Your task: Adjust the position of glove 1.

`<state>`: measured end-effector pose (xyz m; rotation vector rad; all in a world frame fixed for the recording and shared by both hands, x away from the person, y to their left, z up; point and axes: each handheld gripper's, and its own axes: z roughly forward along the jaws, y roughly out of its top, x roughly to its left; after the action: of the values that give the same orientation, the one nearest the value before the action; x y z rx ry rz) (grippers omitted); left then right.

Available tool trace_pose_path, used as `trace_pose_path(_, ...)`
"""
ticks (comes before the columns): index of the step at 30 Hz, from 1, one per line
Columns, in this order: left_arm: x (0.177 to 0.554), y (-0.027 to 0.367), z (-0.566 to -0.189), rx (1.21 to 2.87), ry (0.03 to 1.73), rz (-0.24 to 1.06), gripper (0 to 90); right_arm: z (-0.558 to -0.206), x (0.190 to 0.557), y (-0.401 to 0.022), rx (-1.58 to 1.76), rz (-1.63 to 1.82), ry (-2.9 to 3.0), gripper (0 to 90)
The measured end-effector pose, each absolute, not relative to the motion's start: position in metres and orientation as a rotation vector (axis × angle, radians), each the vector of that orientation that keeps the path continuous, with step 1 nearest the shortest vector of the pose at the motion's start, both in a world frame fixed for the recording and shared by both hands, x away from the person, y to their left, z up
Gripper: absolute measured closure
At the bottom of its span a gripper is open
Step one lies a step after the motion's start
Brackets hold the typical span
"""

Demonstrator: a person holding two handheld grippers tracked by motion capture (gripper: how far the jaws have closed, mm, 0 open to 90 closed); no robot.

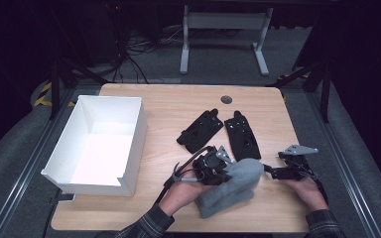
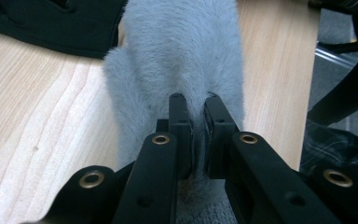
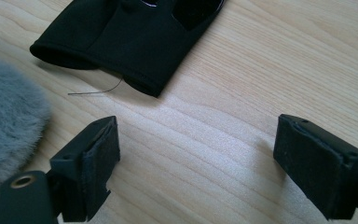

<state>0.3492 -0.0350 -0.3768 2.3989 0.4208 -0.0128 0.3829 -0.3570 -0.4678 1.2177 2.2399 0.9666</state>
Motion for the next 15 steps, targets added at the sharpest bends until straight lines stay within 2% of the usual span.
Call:
trace_pose_path(7,0.347,-0.036,-0.385,2.407,0.404,-0.048,81.2,-0.468,0.383,-0.357,1.217,0.966,2.241,14.7)
trace_pose_path(10,0.349,-0.034,-0.384,2.387,0.396,-0.052,68.2,-0.468,0.383,-0.357,1.217,0.966,2.241,14.7)
trace_pose_path(11,0.35,-0.031,-0.382,2.37,0.402,-0.066,68.2,-0.468,0.383,-0.357,1.217,0.966,2.241,14.7)
trace_pose_path(13,0.355,-0.025,-0.379,2.336,0.416,-0.061,60.1,-0.468,0.383,-0.357,1.217,0.966,2.241,14.7)
trace_pose_path(15,0.361,-0.019,-0.379,2.317,0.448,-0.069,56.6,-0.468,0.383,-0.357,1.217,0.966,2.241,14.7)
